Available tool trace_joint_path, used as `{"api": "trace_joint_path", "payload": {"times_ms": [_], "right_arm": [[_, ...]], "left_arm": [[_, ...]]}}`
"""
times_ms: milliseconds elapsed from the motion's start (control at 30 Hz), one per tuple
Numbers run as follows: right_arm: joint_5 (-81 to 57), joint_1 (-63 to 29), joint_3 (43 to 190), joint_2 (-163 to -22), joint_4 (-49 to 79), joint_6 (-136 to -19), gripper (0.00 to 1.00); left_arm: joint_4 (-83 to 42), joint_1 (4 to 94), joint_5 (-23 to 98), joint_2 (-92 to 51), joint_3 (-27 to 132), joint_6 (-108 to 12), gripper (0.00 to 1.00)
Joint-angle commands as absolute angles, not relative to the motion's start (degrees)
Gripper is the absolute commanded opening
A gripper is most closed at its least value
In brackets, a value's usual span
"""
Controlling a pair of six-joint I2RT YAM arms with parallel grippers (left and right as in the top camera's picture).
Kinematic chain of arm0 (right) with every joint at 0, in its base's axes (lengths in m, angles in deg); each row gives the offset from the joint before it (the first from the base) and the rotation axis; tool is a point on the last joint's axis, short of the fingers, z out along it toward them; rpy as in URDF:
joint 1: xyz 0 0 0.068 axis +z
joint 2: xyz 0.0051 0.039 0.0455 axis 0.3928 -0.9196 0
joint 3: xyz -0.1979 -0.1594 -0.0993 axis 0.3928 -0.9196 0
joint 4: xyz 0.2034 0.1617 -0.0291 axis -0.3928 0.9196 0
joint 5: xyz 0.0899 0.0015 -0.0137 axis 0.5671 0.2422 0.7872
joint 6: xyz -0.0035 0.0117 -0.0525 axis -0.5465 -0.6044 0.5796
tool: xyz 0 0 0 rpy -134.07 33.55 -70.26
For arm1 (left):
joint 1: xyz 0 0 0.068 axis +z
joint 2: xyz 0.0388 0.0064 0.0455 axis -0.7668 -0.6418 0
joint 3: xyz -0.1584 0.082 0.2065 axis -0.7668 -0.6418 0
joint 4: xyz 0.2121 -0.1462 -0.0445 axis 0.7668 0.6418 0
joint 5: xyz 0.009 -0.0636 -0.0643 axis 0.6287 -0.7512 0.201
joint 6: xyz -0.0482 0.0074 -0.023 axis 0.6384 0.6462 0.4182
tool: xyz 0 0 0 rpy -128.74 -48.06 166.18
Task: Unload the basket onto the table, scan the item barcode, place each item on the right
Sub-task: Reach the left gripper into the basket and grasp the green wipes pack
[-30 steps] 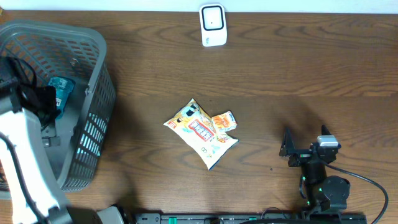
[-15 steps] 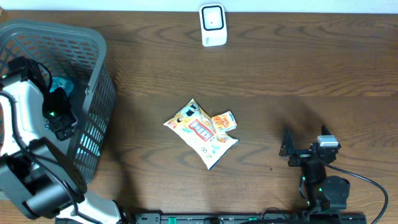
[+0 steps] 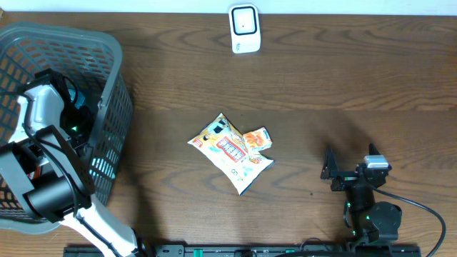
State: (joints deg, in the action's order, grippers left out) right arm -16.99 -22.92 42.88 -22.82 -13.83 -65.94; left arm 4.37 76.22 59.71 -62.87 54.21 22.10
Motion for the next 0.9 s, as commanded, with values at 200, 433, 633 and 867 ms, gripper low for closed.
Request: {"api": "trace_joint_path", "payload": {"times_ms": [200, 433, 633, 867], "right_arm": [[-17.0, -23.2, 42.8, -22.8, -13.6, -65.9, 0.99], [-17.0, -23.2, 42.8, -22.8, -13.6, -65.9, 0.99], [-17.0, -23.2, 42.8, -22.8, -13.6, -65.9, 0.99], [-17.0, -23.2, 42.8, -22.8, -13.6, -65.9, 0.99]], "left_arm": [[-9.3, 75.8, 81.0, -67.8, 53.2, -3.9, 0.98], [-13.8, 75.7, 83.3, -67.4, 53.2, -13.8, 0.98], [-13.2, 75.7, 79.7, -64.4, 53.3, -24.8, 0.98], [-8.1, 75.7, 67.4, -58.3, 53.3, -28.0, 0.98]]}}
